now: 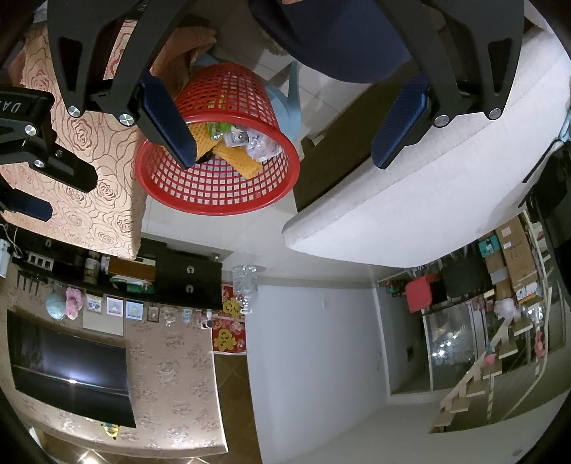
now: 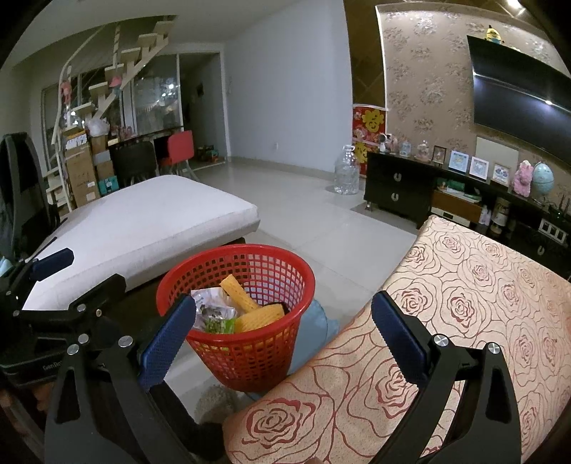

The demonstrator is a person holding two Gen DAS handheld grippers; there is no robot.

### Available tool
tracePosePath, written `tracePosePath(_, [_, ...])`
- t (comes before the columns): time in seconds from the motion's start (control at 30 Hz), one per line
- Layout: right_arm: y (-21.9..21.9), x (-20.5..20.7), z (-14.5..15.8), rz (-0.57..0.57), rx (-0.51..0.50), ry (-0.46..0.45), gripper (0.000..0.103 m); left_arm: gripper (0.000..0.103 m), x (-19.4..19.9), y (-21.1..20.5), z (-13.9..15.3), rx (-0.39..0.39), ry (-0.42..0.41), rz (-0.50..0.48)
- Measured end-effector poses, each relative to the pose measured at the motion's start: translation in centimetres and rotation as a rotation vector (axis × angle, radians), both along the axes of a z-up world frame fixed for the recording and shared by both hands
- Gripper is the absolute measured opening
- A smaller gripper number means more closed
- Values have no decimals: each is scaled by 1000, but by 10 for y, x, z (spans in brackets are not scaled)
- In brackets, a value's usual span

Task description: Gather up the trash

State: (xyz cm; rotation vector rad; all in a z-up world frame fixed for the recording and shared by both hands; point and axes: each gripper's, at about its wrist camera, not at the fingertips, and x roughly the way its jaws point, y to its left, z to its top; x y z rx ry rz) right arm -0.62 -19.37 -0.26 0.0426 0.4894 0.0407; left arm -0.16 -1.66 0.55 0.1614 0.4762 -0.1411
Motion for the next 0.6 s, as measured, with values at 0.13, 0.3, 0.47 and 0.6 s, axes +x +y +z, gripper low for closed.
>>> tracePosePath(0.13, [0, 0, 0, 0, 0, -1, 96, 95, 1, 1, 0, 1, 2, -2])
tracePosePath(0.3, [0, 0, 0, -1, 0, 0, 96, 95, 1, 1, 1, 1, 1, 0])
tracePosePath(0.47, [0, 0, 0, -1, -1, 0, 96, 95, 1, 1, 1, 2, 1, -1])
tracePosePath(0.6, [0, 0, 0, -1, -1, 0, 96, 95, 1, 1, 1, -1, 3, -1])
